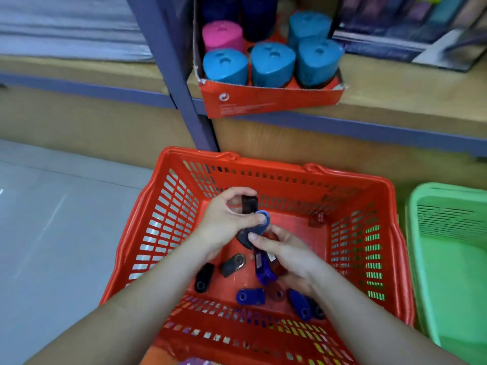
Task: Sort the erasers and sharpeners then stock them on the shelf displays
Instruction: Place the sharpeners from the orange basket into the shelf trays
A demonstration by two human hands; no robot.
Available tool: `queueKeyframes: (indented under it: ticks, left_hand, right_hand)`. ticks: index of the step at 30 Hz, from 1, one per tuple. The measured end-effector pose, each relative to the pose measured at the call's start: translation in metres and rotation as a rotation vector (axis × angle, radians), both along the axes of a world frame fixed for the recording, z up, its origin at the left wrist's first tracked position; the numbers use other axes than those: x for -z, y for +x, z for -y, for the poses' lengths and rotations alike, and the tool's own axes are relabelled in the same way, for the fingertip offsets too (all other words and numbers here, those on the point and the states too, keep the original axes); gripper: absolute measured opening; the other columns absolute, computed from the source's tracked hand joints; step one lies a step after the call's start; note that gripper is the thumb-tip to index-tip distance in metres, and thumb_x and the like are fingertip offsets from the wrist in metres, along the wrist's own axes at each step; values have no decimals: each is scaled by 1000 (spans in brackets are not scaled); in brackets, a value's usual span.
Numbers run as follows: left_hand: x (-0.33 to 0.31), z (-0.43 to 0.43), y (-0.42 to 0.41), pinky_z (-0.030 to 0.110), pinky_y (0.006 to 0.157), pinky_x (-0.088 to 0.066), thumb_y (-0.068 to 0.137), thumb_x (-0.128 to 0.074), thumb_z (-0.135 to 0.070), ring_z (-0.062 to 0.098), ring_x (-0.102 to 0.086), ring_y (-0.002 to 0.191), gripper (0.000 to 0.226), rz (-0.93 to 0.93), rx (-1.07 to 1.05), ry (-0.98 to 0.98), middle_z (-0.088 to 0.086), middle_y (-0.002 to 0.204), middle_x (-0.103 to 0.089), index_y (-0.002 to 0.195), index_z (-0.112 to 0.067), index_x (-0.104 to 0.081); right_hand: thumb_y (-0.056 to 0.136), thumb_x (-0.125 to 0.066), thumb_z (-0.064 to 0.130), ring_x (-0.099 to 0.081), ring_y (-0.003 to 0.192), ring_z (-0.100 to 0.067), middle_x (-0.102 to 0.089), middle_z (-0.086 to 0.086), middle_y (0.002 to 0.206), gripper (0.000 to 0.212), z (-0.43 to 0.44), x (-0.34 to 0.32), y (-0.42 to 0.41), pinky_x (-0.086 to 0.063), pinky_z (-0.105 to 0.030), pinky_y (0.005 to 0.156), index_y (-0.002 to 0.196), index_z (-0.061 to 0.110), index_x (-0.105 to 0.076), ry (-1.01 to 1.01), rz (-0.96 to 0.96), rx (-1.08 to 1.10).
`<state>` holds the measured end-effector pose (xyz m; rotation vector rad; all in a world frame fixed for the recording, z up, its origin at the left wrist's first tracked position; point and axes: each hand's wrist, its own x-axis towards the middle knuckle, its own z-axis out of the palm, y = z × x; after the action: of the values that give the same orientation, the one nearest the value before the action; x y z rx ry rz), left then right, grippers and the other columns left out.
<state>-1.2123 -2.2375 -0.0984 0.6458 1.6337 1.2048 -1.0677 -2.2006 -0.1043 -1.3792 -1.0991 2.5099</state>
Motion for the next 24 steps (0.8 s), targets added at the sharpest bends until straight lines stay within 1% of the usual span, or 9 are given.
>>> queueKeyframes:
  ticks: [3,5,7,10,12,15,18,21,24]
  left_hand:
    - [-29,3,5,24,62,-55,71,-75,0,8,-66,73,33,129,-36,53,1,92,-62,99,-13,-63]
    - [-52,6,2,31,62,-57,73,-71,-12,11,-65,75,27,233,-38,61,4,90,-60,97,-18,-62]
    - [-78,8,-3,35,62,-58,78,-67,-17,12,-66,80,26,253,5,55,1,90,-65,103,-20,-64]
    - [-120,11,-1,26,49,-54,85,-60,-26,8,-64,74,25,145,135,31,-6,84,-65,109,-21,-68]
    - [-147,13,6,22,46,-52,83,-64,-25,7,-63,69,29,103,214,2,-1,88,-65,110,-18,-70]
    - [-186,12,21,22,57,-55,78,-77,-17,13,-67,78,33,71,351,20,8,100,-70,110,-15,-71]
    - [-219,4,43,25,69,-55,69,-78,-18,20,-67,89,40,-46,326,111,12,105,-72,107,-12,-71]
    - [-240,-11,74,26,81,-53,64,-79,-26,20,-65,96,48,-97,255,266,15,110,-70,108,-11,-70]
    - [-257,-29,112,29,86,-52,67,-76,-30,20,-66,98,44,-99,299,347,12,110,-71,110,-17,-70]
  right_hand:
    - [74,-81,14,-60,91,-33,-69,-27,108,44,-7,-20,9,-48,-42,81,113,3,-63,76,-38,-4]
    - [59,-86,21,-58,90,-34,-69,-27,103,57,-14,-40,18,-43,-44,82,105,-2,-61,157,-62,-44]
    - [59,-83,22,-56,85,-30,-68,-18,91,48,-20,-62,27,-40,-41,78,96,3,-60,249,-89,-114]
    - [62,-80,20,-52,78,-27,-61,-14,84,36,-29,-100,42,-38,-35,67,88,9,-59,342,-136,-186]
    - [64,-80,19,-54,79,-28,-64,-16,86,35,-33,-124,53,-39,-36,69,92,6,-62,369,-175,-185]
    - [68,-77,15,-65,88,-28,-72,-17,98,34,-40,-156,73,-46,-39,82,101,11,-69,327,-266,-165]
    - [68,-76,14,-64,81,-22,-68,-15,96,33,-52,-185,101,-48,-29,73,99,8,-69,291,-330,-151]
    - [70,-76,15,-58,88,-28,-60,-22,108,55,-66,-211,133,-46,-33,73,117,-5,-57,264,-373,-144]
    - [71,-74,14,-57,80,-25,-61,-19,104,53,-82,-239,172,-44,-29,62,118,-5,-57,303,-413,-146]
